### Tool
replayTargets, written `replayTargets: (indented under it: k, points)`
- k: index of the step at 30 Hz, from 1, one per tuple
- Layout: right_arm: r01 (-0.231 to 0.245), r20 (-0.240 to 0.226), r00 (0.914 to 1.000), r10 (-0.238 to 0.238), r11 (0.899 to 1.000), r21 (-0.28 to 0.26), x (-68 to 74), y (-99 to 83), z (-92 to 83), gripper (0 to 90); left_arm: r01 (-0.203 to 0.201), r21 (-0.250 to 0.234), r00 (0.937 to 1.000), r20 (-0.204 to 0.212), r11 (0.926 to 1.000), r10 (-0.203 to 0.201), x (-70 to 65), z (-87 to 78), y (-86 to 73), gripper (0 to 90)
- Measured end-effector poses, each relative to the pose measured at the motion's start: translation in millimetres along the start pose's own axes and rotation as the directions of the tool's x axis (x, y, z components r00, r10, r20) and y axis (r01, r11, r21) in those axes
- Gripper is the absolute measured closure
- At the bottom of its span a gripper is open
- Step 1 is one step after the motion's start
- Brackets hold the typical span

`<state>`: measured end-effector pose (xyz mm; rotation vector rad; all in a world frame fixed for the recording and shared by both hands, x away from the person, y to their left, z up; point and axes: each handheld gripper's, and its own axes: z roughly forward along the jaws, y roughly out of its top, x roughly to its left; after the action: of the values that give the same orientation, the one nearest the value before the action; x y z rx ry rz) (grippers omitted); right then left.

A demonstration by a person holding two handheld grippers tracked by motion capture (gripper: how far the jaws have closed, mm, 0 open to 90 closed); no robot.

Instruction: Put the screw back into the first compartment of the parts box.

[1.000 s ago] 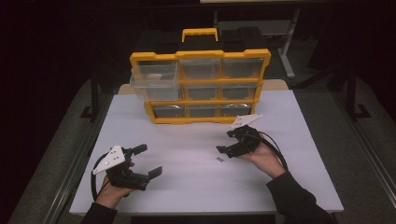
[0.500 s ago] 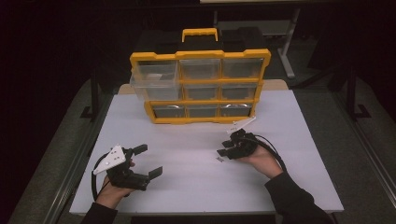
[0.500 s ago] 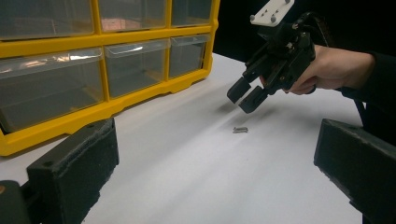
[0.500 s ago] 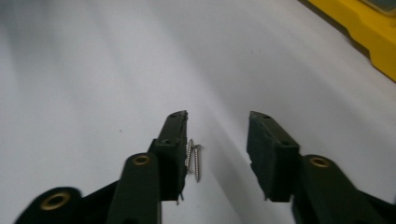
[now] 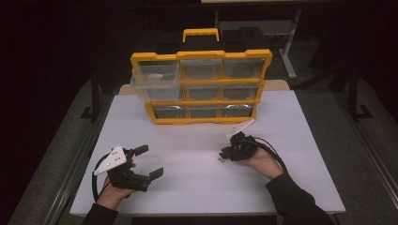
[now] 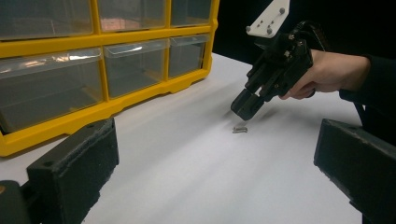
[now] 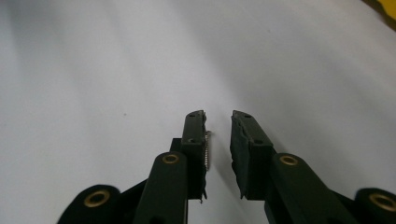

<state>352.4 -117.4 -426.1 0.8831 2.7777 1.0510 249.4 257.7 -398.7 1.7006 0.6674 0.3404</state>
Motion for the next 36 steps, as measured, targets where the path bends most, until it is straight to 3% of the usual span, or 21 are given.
replayTargets:
  k: [13, 36]
  points:
    - [0.001, -0.023, 0.9997, 0.0, 0.999, 0.032, 1.7, -1.2, 7.4, 78.2, 0.003, -0.001, 1.0, 0.0, 1.0, -0.003, -0.3, 0.1, 0.1, 0.0]
    - [0.024, -0.009, 0.9997, -0.024, 0.998, 0.05, -0.3, -2.3, 10.8, 81.1, 0.002, -0.001, 1.0, -0.001, 1.0, -0.002, -0.3, 0.1, 0.2, 0.0]
